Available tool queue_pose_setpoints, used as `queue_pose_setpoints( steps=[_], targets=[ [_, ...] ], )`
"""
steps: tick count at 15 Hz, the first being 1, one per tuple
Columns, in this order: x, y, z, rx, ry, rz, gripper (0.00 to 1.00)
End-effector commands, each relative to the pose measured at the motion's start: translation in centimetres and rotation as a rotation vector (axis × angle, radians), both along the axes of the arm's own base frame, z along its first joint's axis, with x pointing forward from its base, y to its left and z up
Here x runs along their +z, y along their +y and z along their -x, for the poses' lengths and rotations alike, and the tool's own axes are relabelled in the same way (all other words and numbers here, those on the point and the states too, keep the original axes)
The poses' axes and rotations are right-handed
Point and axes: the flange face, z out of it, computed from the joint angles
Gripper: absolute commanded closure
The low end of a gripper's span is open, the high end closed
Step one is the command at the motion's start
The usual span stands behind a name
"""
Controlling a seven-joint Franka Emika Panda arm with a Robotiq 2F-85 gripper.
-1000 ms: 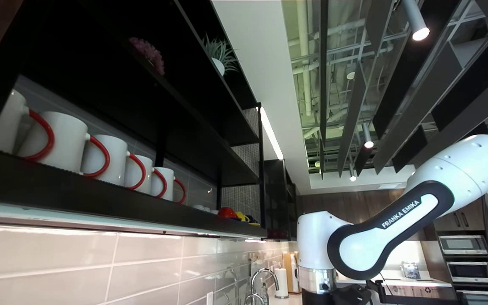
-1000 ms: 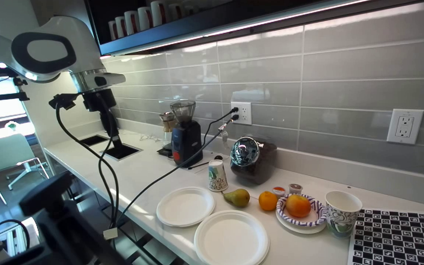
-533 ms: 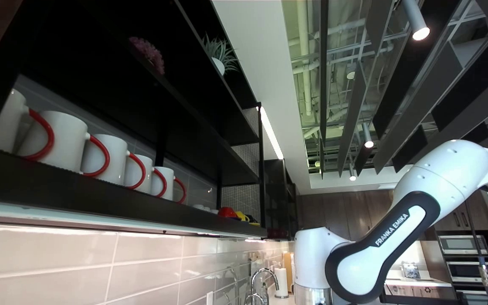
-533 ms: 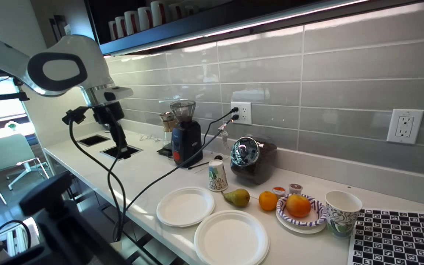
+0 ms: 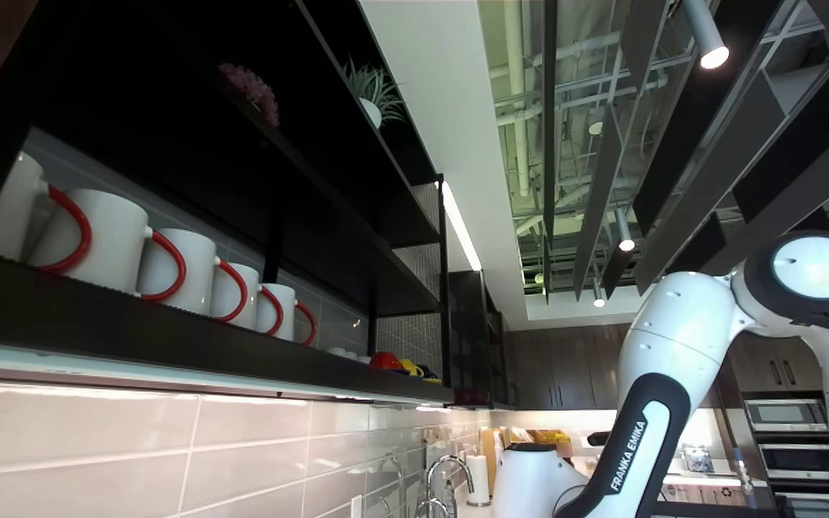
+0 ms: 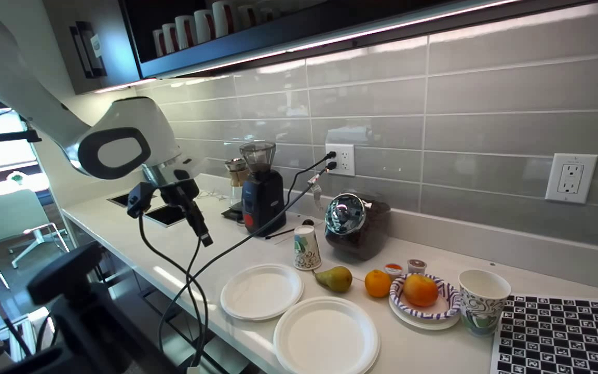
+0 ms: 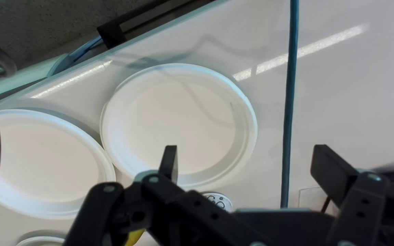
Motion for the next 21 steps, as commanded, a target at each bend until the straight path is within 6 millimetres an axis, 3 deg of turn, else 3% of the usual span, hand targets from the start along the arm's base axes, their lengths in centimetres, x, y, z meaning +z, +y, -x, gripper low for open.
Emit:
queue_pose_setpoints(
  steps=[1, 9, 15, 21],
  targets=[
    [-0.5, -0.2, -0.1, -0.003, 0.002, -0.005, 0.0],
    [-1.0, 0.4, -0.6, 0.038, 0.009, 0.011, 0.0],
    [-3.3, 1.8, -0.5, 0.172, 0.069, 0.1, 0.0],
    [-6.0, 1.4, 0.6, 0.27, 0.147, 0.214, 0.0]
  ],
)
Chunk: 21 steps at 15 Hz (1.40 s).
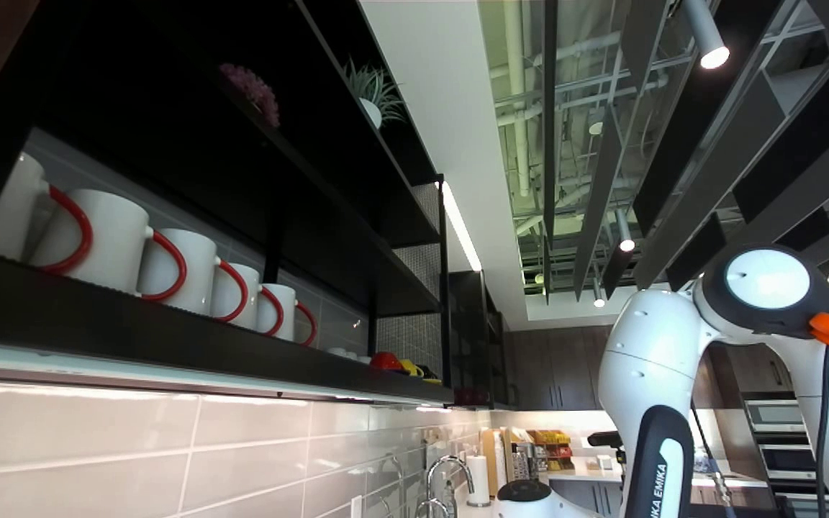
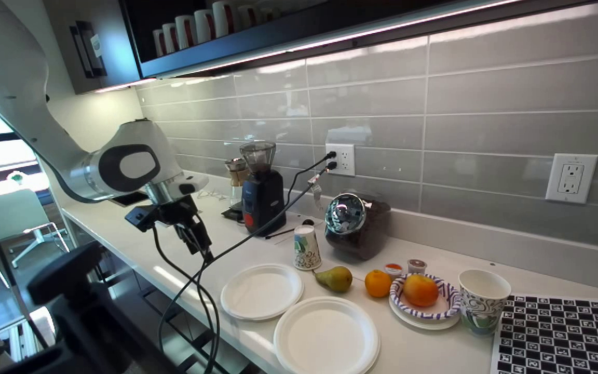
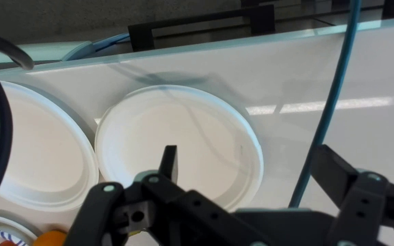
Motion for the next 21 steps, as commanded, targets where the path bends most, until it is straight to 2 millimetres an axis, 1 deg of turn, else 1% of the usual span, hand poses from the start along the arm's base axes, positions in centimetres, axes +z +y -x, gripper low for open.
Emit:
queue_pose_setpoints(
  steps=[1, 4, 7, 8, 9, 14, 16, 17, 21],
  targets=[
    [-1.6, -0.6, 0.2, 0.031, 0.041, 0.094, 0.0],
    [-3.0, 0.4, 0.6, 0.07, 0.062, 0.163, 0.0],
    [-4.7, 0.6, 0.8, 0.085, 0.083, 0.25, 0.0],
    [-3.5, 0.4, 1.5, 0.086, 0.072, 0.197, 0.0],
    [-3.8, 0.5, 1.6, 0.081, 0.078, 0.201, 0.0],
    [-3.8, 0.5, 1.6, 0.081, 0.078, 0.201, 0.0],
    [-5.1, 0.8, 1.0, 0.099, 0.135, 0.236, 0.0],
    [-5.5, 0.8, 1.0, 0.108, 0.157, 0.26, 0.0],
    [-6.4, 0.8, 0.5, 0.207, 0.176, 0.352, 0.0]
  ],
)
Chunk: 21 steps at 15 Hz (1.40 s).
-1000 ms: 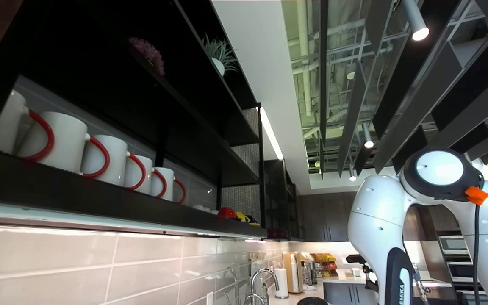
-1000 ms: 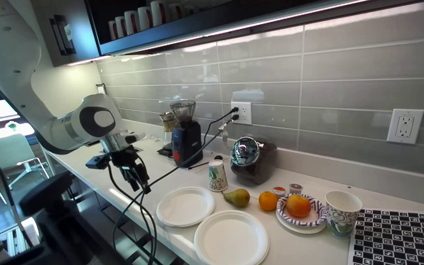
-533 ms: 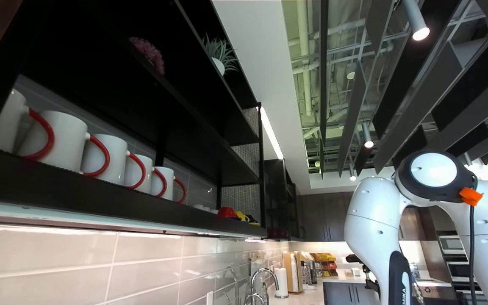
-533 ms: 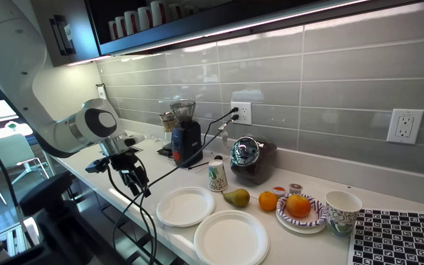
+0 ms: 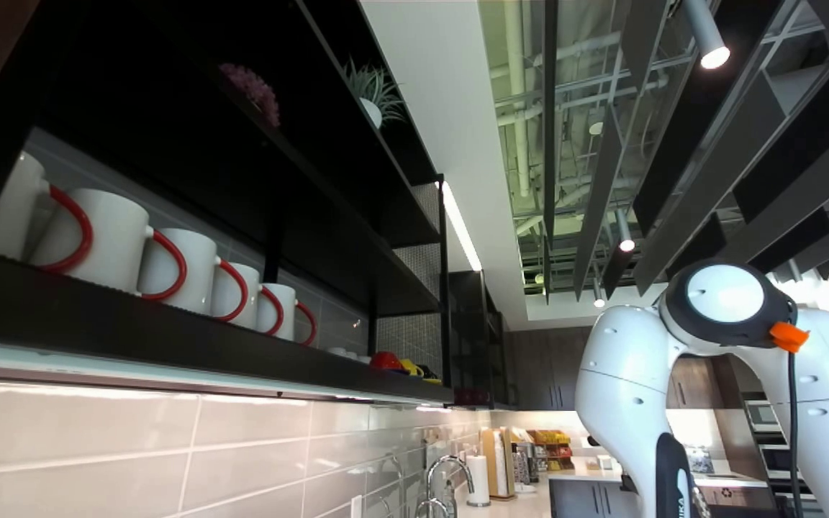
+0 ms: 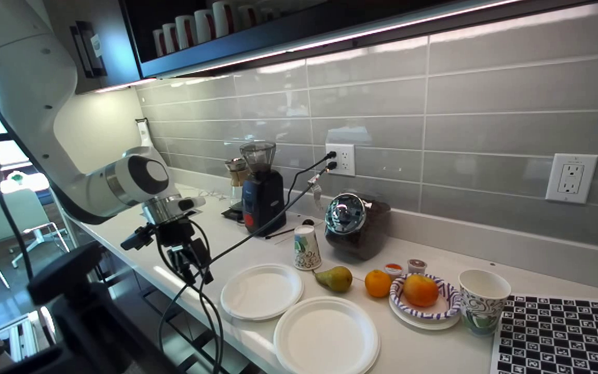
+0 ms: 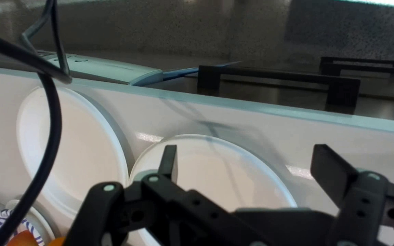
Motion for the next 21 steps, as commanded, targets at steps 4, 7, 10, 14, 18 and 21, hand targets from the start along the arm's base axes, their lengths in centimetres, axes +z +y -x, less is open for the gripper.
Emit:
queue_pose_setpoints(
  steps=[4, 7, 10, 14, 18, 21],
  targets=[
    [-2.5, -0.4, -2.2, 0.239, 0.03, 0.094, 0.0],
    [-3.8, -0.4, -3.1, 0.306, 0.032, 0.126, 0.0],
    [-5.2, 0.2, -3.8, 0.348, 0.024, 0.124, 0.0],
    [-6.8, 0.8, -4.2, 0.333, 0.042, 0.082, 0.0],
    [-7.4, 1.1, -4.7, 0.332, 0.016, 0.079, 0.0],
    [-7.6, 1.4, -5.3, 0.344, -0.021, 0.089, 0.0]
  ],
)
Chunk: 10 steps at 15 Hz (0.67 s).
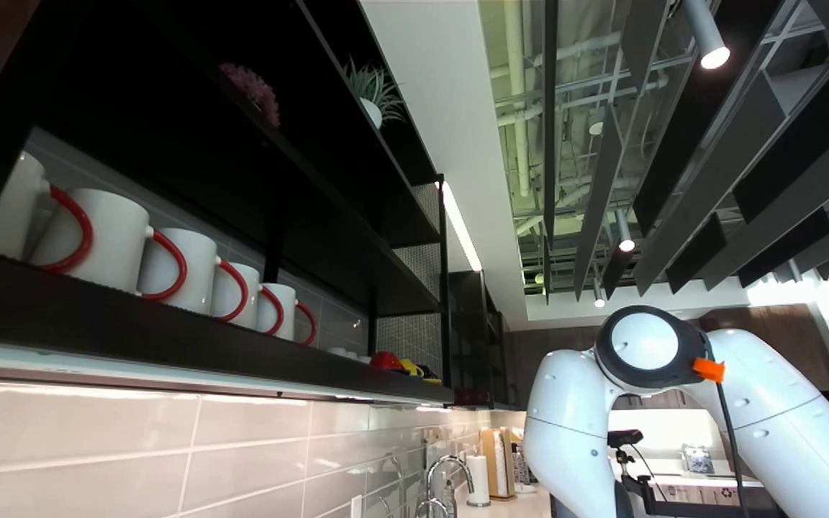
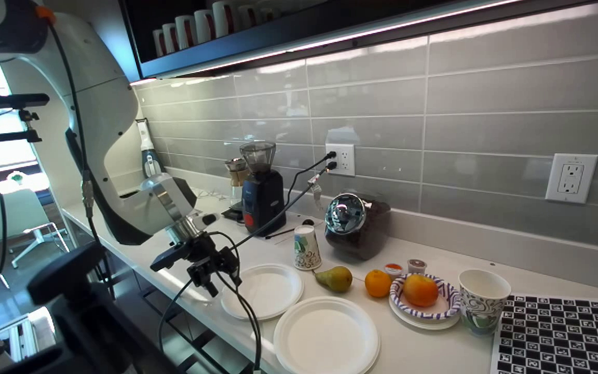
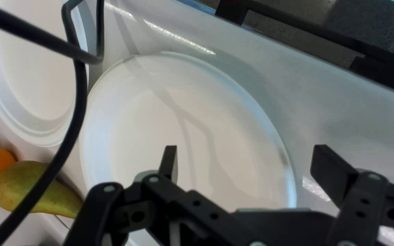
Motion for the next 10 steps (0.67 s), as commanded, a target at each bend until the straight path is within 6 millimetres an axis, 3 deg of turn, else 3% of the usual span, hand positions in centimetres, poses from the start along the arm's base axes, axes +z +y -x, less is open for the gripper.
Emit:
queue_pose_setpoints(
  steps=[1, 10],
  targets=[
    [-0.5, 0.5, -1.1, 0.019, -0.054, 0.0, 0.0],
    [-1.4, 0.8, -2.2, 0.02, -0.09, 0.008, 0.0]
  ],
)
